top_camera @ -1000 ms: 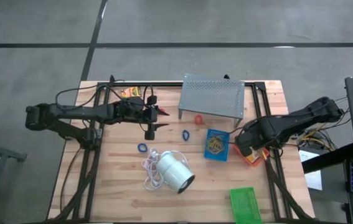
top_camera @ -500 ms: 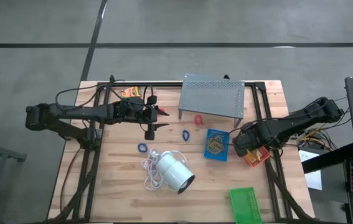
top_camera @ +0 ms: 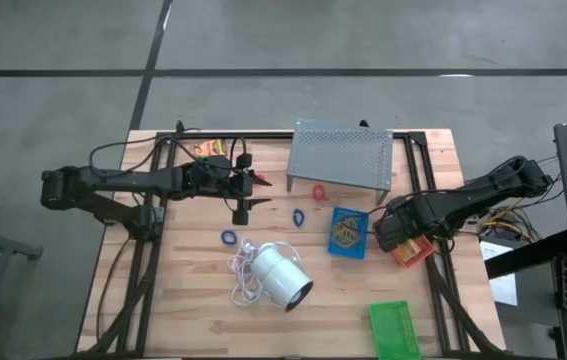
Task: Pick & Place Office Desk Supplies
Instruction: Put the yellow box of crayons into the orange bin
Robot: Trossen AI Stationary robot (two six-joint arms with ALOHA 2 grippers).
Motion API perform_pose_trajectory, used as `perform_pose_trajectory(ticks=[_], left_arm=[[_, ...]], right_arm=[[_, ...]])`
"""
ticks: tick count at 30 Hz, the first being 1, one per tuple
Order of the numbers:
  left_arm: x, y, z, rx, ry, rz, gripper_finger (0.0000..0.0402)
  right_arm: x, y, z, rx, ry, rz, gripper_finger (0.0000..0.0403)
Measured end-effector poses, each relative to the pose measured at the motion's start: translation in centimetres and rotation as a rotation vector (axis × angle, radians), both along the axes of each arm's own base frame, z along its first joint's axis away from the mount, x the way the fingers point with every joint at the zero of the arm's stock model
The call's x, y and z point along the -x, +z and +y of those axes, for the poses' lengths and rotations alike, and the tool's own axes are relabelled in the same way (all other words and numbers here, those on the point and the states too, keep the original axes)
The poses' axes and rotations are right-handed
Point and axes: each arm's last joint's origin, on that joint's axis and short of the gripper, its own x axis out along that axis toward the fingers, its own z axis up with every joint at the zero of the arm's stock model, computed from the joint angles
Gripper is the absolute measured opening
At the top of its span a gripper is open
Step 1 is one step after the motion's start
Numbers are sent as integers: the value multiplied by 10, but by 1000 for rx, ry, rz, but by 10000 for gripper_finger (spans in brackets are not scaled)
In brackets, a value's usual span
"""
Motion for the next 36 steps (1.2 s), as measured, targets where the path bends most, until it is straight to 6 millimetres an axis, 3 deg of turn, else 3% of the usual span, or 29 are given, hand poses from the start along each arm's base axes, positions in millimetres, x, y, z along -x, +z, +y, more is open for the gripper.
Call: perform_pose_trajectory(ticks=[13, 26, 31, 36], left_arm=[[0, 0, 0, -1, 0, 0, 186], [0, 0, 0, 0, 1, 0, 186], [0, 0, 0, 1, 1, 0, 186], [0, -1, 0, 3, 2, 8, 186]], right_arm=[[0, 0, 0, -1, -16, -1, 184], [-1, 2, 2, -55, 2, 4, 170], [-7, 13, 3, -45, 51, -49, 169], [-18, 38, 2, 50, 85, -180, 164]])
